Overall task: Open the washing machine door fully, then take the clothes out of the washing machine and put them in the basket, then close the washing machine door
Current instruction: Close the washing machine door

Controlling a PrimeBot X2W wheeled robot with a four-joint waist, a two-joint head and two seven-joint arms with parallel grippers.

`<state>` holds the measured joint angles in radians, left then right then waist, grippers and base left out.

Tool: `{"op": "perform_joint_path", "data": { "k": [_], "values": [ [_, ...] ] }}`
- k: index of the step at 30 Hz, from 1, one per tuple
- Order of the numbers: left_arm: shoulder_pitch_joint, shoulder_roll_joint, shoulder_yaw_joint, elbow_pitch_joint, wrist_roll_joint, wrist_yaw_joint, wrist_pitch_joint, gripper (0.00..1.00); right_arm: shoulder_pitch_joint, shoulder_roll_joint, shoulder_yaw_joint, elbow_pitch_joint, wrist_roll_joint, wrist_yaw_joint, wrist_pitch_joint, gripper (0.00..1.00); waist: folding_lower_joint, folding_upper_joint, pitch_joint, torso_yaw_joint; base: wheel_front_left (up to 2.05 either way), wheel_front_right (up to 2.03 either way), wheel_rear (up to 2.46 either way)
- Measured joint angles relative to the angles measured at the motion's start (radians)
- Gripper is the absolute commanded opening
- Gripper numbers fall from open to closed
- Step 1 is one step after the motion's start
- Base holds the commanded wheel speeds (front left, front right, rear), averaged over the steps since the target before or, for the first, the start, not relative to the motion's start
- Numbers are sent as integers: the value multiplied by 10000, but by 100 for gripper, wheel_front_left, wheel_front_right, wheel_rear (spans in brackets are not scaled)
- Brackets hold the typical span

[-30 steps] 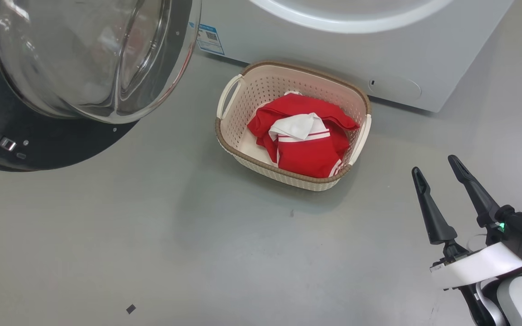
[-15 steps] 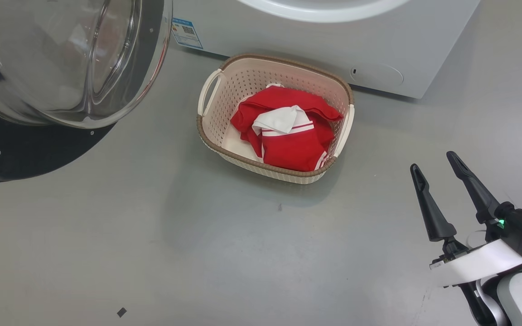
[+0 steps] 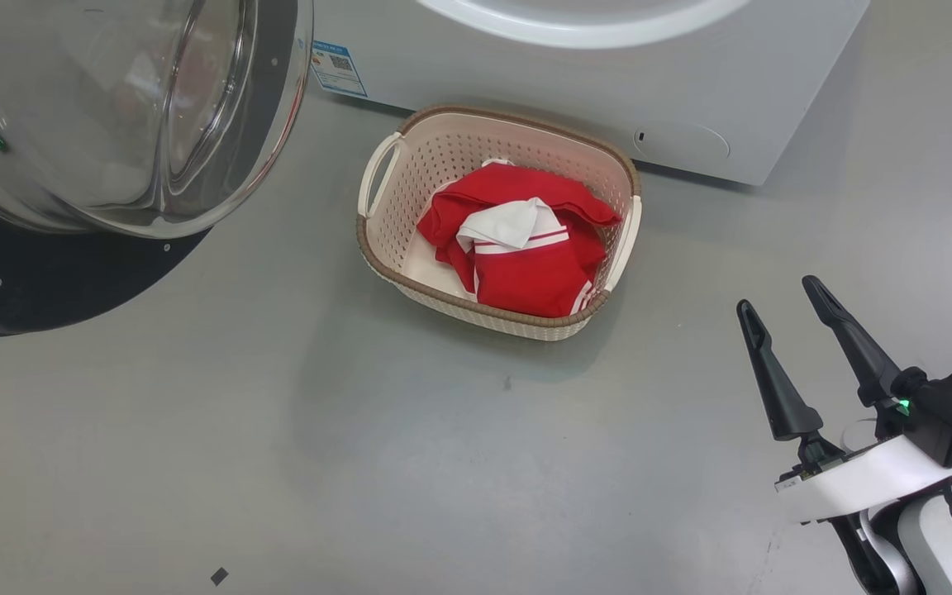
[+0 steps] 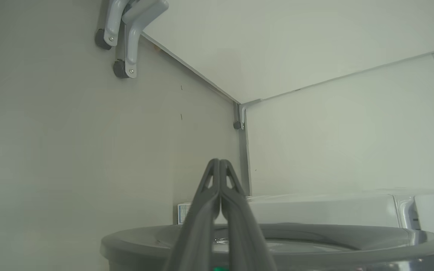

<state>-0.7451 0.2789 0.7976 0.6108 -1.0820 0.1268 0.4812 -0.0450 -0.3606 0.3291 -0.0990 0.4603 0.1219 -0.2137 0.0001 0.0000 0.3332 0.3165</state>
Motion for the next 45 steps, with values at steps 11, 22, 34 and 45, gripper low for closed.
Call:
{"op": "perform_joint_path", "data": {
  "k": [11, 22, 34, 45],
  "values": [
    [-529, -127, -320, 665, 48, 0, 1131, 0, -98, 2, 27, 86, 134, 0, -29, 100, 0, 0, -94, -105, 0, 0, 0],
    [-1061, -48, -242, 1011, 42, 2, 1971, 0, -101, 21, 56, 157, 163, 0, -46, 100, 0, 0, -160, -239, 0, 0, 0],
    [-1080, 19, -589, 1183, 192, 2, 3009, 0, -128, 113, 63, 268, 222, 0, -128, 100, 0, 0, -254, -247, 0, 0, 0],
    [-1065, -431, -1524, 798, 169, -12, 4742, 0, -136, 157, 86, 387, 224, 0, -165, 100, 0, 0, -390, -206, 0, 0, 0]
  ]
}}
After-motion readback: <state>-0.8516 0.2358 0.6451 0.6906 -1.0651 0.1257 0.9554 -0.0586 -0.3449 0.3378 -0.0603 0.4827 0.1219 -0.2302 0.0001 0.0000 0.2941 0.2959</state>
